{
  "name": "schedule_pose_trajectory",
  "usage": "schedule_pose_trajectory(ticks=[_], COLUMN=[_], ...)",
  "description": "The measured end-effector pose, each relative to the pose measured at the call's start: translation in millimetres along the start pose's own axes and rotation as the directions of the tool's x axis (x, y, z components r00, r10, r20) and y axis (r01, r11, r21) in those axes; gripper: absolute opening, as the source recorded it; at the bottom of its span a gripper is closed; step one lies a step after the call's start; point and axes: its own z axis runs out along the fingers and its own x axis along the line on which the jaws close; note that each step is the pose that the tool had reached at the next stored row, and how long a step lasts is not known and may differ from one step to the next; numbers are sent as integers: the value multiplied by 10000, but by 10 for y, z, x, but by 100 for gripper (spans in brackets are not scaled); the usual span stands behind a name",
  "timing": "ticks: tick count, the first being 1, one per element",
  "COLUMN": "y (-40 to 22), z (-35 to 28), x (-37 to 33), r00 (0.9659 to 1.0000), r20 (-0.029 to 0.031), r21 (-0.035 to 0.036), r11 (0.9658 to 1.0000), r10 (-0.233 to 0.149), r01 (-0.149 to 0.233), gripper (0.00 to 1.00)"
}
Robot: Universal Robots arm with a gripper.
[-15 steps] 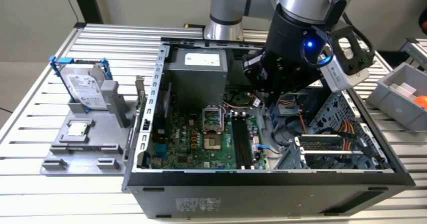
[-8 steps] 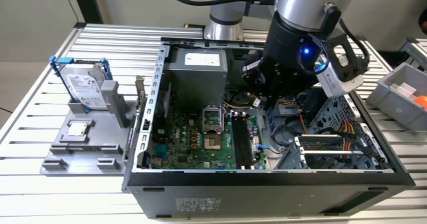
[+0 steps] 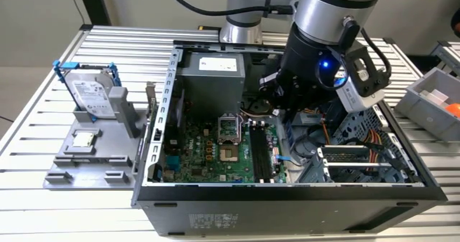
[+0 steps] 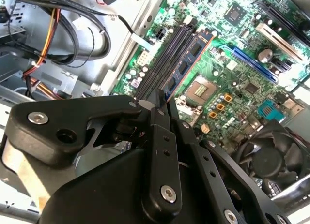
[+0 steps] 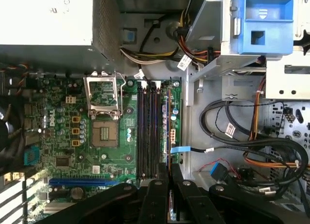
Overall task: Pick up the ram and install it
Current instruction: 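Insert the ram into the slot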
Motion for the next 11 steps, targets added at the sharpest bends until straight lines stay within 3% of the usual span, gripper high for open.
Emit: schedule_pose_trajectory(ticks=[6,11], y=[-1,-2], z=[13,75], x=[1,-4], r00=[10000,10000], r20=[-5,-5], r21=[1,-1], r11=[10000,10000], r10=[4,1], r01=[-4,-1], gripper=[0,0])
